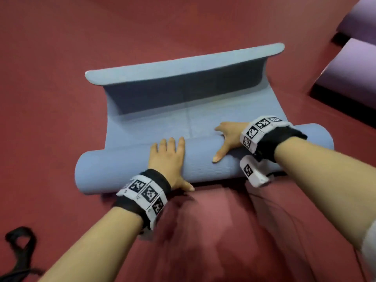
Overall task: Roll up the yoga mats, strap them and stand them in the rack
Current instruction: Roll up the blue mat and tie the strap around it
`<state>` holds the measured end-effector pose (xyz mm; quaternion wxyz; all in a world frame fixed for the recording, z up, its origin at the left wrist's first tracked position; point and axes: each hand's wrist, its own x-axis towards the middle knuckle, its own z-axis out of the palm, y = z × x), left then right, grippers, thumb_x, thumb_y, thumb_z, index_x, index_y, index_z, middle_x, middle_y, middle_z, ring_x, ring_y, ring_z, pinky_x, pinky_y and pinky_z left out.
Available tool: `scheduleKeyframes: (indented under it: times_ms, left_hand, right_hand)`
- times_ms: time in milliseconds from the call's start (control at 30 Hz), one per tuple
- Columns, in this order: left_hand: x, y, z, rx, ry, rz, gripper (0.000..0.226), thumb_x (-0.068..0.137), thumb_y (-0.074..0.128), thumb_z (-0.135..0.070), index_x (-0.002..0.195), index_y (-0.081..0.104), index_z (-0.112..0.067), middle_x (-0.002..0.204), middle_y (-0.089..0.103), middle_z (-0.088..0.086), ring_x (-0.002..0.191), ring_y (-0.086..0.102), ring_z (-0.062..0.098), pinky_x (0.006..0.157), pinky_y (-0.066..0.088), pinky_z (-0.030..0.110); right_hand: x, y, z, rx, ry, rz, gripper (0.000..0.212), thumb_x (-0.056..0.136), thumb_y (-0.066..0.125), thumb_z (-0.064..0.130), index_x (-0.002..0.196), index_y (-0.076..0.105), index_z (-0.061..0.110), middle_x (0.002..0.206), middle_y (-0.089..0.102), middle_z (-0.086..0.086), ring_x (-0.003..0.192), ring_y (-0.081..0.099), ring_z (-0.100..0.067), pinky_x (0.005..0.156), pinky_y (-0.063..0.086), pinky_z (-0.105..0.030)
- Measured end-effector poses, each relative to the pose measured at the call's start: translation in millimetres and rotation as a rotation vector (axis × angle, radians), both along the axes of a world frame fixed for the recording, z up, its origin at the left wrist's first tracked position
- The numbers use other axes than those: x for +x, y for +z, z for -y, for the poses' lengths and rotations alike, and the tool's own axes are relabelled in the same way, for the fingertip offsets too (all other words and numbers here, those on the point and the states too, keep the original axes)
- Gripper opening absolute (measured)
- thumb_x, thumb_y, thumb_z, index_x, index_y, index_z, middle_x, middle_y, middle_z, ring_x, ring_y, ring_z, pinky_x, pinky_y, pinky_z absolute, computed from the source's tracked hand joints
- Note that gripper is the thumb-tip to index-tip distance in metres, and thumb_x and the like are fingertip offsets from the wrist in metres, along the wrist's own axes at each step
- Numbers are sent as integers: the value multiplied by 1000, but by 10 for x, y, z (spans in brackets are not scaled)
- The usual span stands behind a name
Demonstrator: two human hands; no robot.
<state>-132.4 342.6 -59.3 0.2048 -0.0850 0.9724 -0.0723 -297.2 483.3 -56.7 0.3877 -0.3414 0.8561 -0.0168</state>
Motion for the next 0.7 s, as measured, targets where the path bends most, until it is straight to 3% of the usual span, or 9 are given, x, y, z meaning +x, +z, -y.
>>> scheduleKeyframes:
  times_ms: [100, 167, 267, 333, 367, 433, 500, 600, 700]
  left_hand:
    - [-112, -84, 87, 5, 107, -126, 124, 58, 67, -74, 149, 8, -12, 153, 14, 20, 141, 16, 34, 115, 13, 46]
    - [-219, -71, 165, -5, 84, -226, 112, 65, 65, -70, 146, 17, -9, 151, 22, 18, 138, 22, 34, 113, 20, 43]
    - [-296, -110, 171, -57, 25, -205, 120, 61, 68, -72, 145, 15, -4, 149, 26, 18, 136, 26, 35, 113, 22, 43]
    - [-308, -138, 149, -107, 20, -155, 133, 51, 74, -71, 145, 11, -2, 148, 25, 19, 137, 25, 37, 114, 19, 46]
    - [-327, -146, 152, -118, 13, -163, 133, 49, 76, -69, 144, 14, -2, 146, 28, 18, 134, 29, 36, 113, 21, 47]
    - [-364, -128, 182, -115, -6, -200, 121, 50, 79, -64, 139, 24, -3, 137, 39, 14, 123, 40, 33, 106, 31, 44]
    - [-336, -83, 188, -106, -49, -210, 106, 55, 77, -62, 133, 32, -6, 129, 47, 11, 113, 48, 30, 96, 37, 41]
    - [-144, -14, 212, -45, -134, -191, 92, 56, 70, -70, 122, 41, -12, 116, 56, 4, 102, 57, 26, 81, 42, 35]
    - [20, 57, 313, 191, -71, -14, 91, 46, 69, -78, 114, 48, -22, 110, 62, -4, 100, 60, 21, 77, 48, 32]
  right_hand:
    - [45, 65, -25, -153, -145, -371, 82, 73, 69, 58, 131, 47, 6, 134, 47, -14, 122, 48, -33, 102, 39, -43]
    - [297, -15, -94, -241, -38, -582, 76, 83, 53, 60, 133, 45, 3, 136, 46, -21, 123, 46, -37, 103, 36, -45]
    - [600, -223, -187, -212, 130, -726, 122, 54, 61, 78, 142, 33, -2, 144, 36, -28, 133, 35, -42, 111, 26, -50]
    - [567, -264, -160, -103, 154, -726, 128, 46, 81, 63, 144, 27, 1, 146, 32, -25, 135, 32, -40, 112, 23, -48]
    - [529, -267, -127, -108, 158, -750, 125, 42, 88, 52, 141, 30, 1, 142, 39, -24, 131, 38, -40, 108, 29, -48]
    - [470, -228, -59, -109, 166, -819, 114, 29, 91, 36, 124, 39, 2, 116, 58, -20, 107, 56, -38, 88, 46, -44]
    - [470, -217, -83, -193, 187, -854, 101, 24, 88, 31, 111, 43, 3, 95, 62, -15, 87, 59, -33, 75, 47, -38]
    - [527, -92, -210, -205, 309, -770, 93, 37, 86, 45, 114, 50, 7, 99, 60, -8, 91, 59, -28, 81, 43, -38]
    - [563, 28, -277, -157, 363, -479, 94, 49, 76, 67, 124, 47, 17, 114, 60, 0, 105, 59, -23, 91, 43, -35]
